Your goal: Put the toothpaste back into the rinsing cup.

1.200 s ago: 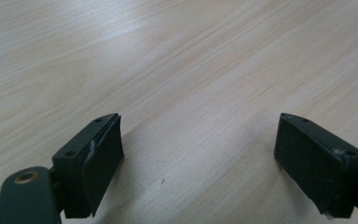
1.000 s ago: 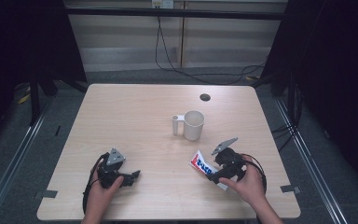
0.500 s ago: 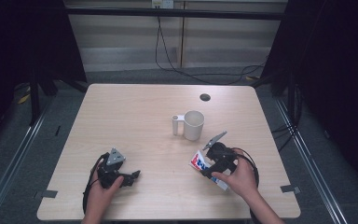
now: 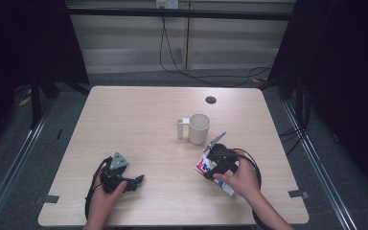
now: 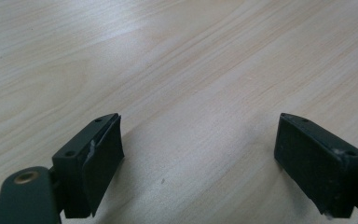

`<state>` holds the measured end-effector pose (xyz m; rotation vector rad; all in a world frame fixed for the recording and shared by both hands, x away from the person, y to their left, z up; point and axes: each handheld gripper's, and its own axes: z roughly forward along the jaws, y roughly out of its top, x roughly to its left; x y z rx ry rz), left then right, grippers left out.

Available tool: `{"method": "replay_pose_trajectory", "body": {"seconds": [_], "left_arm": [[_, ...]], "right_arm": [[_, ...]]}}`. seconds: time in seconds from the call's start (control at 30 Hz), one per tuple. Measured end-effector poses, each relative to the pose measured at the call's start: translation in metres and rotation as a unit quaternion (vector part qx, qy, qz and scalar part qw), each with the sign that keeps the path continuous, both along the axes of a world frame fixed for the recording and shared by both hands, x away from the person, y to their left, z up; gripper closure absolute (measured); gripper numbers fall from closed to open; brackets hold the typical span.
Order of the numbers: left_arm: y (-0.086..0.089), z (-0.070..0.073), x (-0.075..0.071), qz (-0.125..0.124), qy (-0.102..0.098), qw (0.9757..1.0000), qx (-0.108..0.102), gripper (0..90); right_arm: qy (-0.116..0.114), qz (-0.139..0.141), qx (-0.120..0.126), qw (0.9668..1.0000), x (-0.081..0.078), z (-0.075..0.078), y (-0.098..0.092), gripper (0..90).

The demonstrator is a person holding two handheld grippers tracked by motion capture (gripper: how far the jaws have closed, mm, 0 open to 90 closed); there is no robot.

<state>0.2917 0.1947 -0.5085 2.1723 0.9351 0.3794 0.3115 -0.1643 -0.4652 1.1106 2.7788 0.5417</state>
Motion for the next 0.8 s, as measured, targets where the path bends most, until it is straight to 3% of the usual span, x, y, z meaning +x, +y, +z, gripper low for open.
{"method": "replay_pose_trajectory", "body": {"seconds": [0.8], "left_arm": [[0.000, 0.000, 0.000, 0.000, 0.000, 1.0000, 0.000, 15.0]], "right_arm": [[-0.001, 0.014, -0.026, 0.9995, 0.002, -0.005, 0.017, 44.5]]}}
